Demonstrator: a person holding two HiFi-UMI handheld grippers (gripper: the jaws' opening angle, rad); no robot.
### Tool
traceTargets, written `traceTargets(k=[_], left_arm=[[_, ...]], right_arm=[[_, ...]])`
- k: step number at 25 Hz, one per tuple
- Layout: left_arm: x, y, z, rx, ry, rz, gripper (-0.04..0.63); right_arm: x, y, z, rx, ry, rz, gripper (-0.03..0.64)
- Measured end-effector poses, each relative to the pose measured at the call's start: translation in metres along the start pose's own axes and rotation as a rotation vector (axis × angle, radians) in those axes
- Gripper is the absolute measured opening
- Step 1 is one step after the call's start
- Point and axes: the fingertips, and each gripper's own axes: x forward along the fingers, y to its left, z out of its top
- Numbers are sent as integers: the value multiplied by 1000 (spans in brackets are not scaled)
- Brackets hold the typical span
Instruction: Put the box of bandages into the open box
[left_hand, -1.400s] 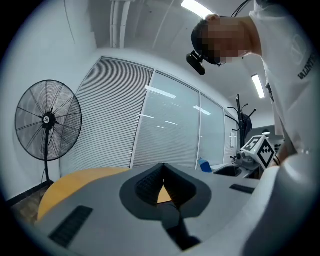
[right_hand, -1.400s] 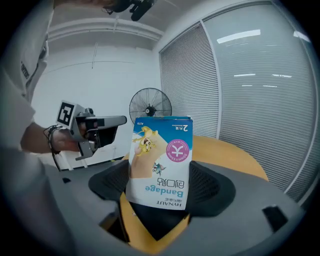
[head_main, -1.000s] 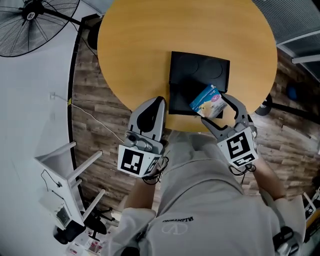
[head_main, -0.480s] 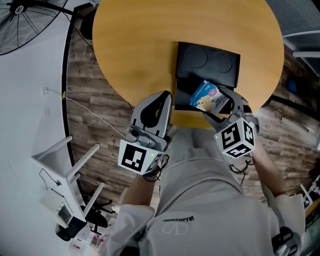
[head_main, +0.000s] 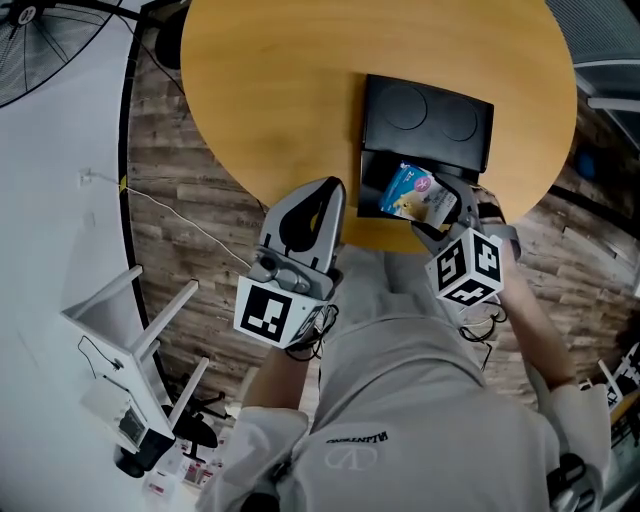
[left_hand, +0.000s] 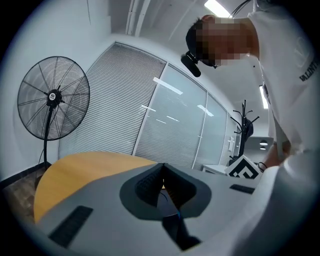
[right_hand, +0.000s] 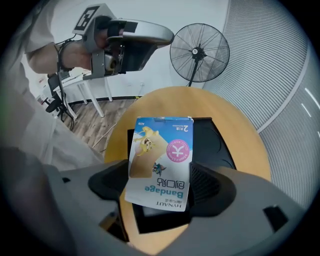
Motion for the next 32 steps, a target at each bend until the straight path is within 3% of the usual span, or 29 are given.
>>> traceTargets(k=[5, 22, 27, 32], left_arm=[[-1, 5, -1, 0, 2, -1, 8], [1, 8, -5, 0, 12, 1, 8], [3, 2, 2, 10, 3, -11, 8], [8, -12, 12, 28, -16, -42, 8]], right_arm=[[10, 2, -5, -29, 42, 6, 393], [23, 5, -10, -12, 33, 44, 393], [6, -1, -2, 54, -46, 9, 393], [-32, -26, 10, 148, -211, -111, 391]])
